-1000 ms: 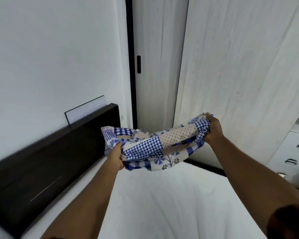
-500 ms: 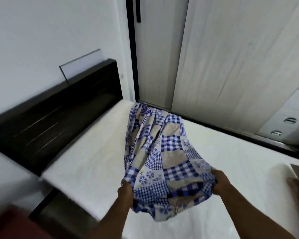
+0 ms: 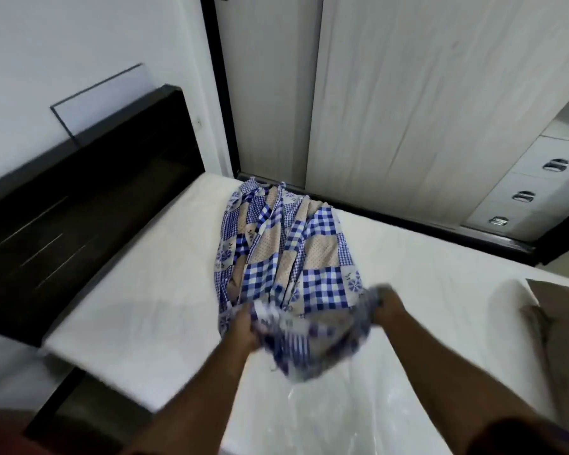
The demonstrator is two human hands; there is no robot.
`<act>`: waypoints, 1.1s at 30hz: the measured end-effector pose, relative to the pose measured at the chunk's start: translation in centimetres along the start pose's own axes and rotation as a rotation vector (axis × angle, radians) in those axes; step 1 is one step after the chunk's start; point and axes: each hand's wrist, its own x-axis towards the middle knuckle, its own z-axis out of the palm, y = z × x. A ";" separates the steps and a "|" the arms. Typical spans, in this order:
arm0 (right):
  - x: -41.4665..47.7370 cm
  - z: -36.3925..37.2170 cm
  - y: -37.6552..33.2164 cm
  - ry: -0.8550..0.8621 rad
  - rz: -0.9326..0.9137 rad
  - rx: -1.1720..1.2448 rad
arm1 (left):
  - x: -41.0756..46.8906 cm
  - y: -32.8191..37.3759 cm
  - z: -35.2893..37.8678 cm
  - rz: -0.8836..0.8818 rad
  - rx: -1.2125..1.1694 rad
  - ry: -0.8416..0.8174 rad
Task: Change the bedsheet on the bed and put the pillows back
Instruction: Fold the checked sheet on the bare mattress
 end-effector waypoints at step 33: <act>-22.8 28.3 -34.6 -0.811 -0.372 0.458 | -49.6 24.2 6.6 1.342 -0.364 0.070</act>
